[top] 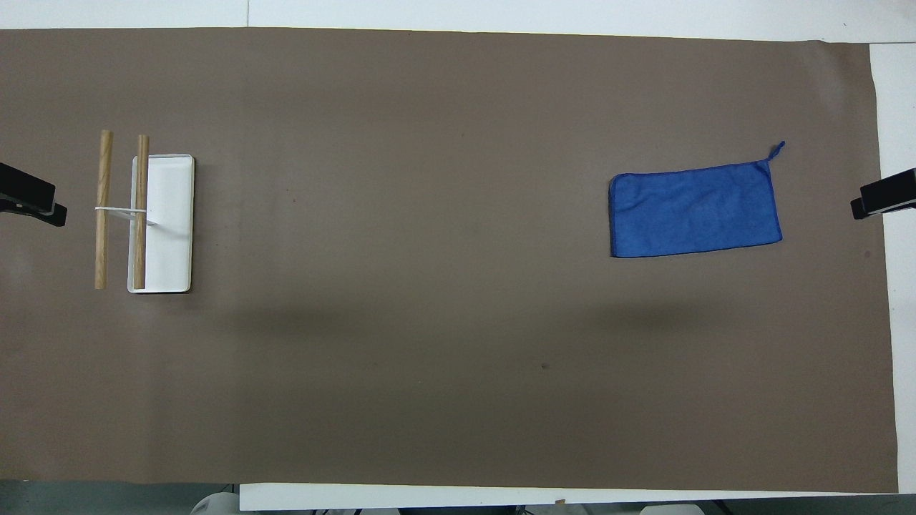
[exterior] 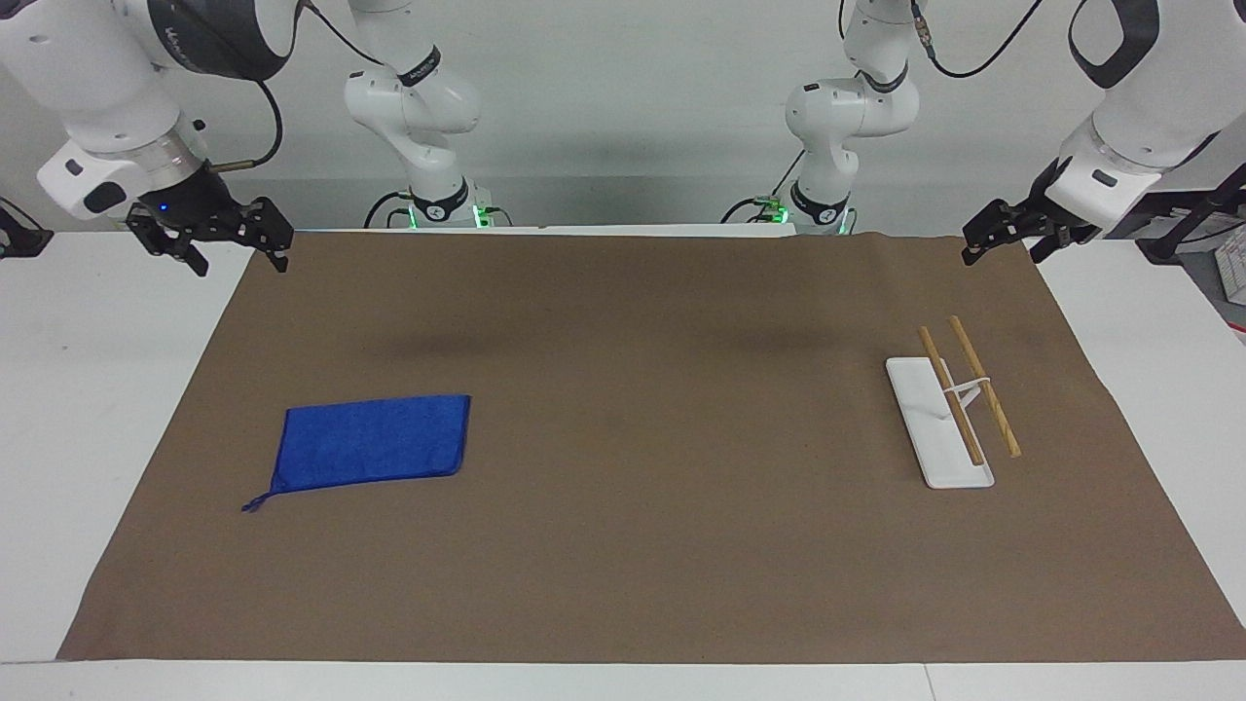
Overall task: Right arm passes towel to left arm to hang
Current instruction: 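Move the right gripper toward the blue towel's near edge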
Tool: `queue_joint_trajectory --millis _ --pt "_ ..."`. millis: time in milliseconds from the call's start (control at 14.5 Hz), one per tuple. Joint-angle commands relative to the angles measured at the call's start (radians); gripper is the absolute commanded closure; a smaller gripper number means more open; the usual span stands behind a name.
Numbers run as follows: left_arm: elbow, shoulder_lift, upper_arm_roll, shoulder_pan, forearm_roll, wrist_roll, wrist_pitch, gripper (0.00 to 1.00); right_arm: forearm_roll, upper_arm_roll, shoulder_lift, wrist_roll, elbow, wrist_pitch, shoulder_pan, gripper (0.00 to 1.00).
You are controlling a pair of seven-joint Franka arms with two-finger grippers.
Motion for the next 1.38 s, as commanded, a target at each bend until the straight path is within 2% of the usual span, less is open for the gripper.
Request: queue_joint_trajectory --millis 0,344,482,688,894,1032,1307 --pt "-0.024 -0.021 0.005 -0.006 0.019 -0.009 0.005 0.00 -0.005 0.004 0.006 -0.003 0.010 -0.036 -0.011 0.01" --pt "-0.024 -0.021 0.005 -0.006 0.019 -0.009 0.005 0.00 -0.005 0.015 0.005 0.001 -0.013 -0.019 -0.009 0.01" --pt "-0.024 -0.021 0.005 -0.006 0.019 -0.009 0.005 0.00 -0.004 0.021 0.005 0.012 -0.066 0.044 -0.009 0.01" --pt "-0.025 -0.021 0.005 -0.006 0.019 -0.009 0.005 0.00 0.001 0.026 0.005 0.035 -0.258 0.272 -0.009 0.01" --pt "-0.025 -0.023 0.005 -0.006 0.019 -0.009 0.005 0.00 0.001 0.024 0.029 0.023 -0.439 0.588 -0.012 0.01" --pt "-0.025 -0.023 0.005 -0.006 0.019 -0.009 0.005 0.00 0.001 0.024 0.081 0.002 -0.481 0.723 -0.014 0.01" --pt "-0.024 -0.023 0.005 -0.006 0.019 -0.009 0.005 0.00 0.001 0.075 0.179 -0.071 -0.496 0.852 -0.081 0.01"
